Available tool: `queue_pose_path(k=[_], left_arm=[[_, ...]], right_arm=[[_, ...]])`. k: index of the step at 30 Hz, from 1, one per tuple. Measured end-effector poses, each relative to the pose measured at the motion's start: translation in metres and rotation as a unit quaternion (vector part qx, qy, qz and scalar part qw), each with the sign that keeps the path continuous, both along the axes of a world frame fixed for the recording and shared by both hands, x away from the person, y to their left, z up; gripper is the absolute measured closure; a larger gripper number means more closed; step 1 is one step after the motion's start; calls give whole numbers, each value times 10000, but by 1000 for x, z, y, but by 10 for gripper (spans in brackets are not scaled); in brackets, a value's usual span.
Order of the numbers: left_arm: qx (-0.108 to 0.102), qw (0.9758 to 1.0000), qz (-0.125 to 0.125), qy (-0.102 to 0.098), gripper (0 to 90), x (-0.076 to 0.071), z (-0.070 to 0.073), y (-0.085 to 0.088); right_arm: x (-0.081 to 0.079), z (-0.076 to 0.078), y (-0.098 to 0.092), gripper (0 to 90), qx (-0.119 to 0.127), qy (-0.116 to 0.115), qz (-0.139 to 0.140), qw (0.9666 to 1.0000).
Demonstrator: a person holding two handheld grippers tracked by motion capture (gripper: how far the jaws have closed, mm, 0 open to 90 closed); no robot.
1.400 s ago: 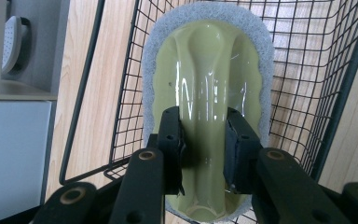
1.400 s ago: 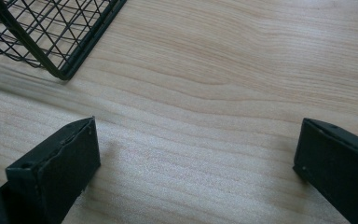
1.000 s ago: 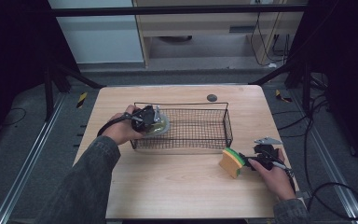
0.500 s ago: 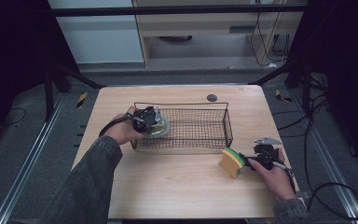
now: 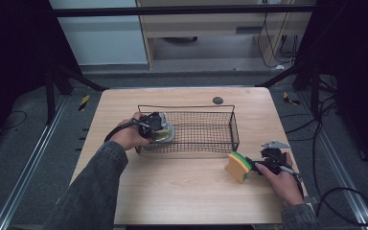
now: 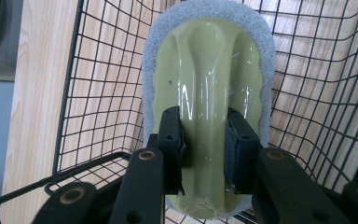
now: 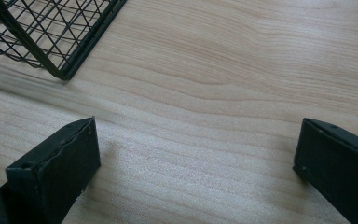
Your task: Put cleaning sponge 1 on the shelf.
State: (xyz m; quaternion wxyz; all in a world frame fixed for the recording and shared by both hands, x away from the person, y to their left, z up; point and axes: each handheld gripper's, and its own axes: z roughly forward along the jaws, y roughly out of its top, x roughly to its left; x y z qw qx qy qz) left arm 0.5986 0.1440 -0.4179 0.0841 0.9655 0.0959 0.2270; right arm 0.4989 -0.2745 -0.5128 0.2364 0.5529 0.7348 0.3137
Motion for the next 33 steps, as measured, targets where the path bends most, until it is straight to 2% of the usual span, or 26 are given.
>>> queue_pose_path(k=[5, 9, 16, 20, 22, 30, 33], left_arm=[[31, 10000, -41, 29, 708, 2, -1, 0], [42, 9999, -5, 147, 707, 2, -3, 0], [34, 9999, 25, 167, 703, 3, -4, -1], [-23, 9998, 24, 190, 692, 3, -2, 0], [-139, 9996, 63, 248, 695, 2, 0, 1], [-299, 9993, 47, 199, 679, -1, 10, 5], [-430, 9990, 35, 146, 676, -3, 15, 6]], right_arm=[[0, 0, 0, 5, 1, -1, -1, 10000], [0, 0, 0, 5, 2, 0, -1, 10000], [0, 0, 0, 5, 1, 0, 0, 10000], [0, 0, 0, 5, 1, 0, 8, 10000], [0, 0, 0, 5, -3, -2, 15, 10000], [0, 0, 0, 5, -1, -1, 14, 10000], [0, 0, 0, 4, -3, -5, 12, 10000]])
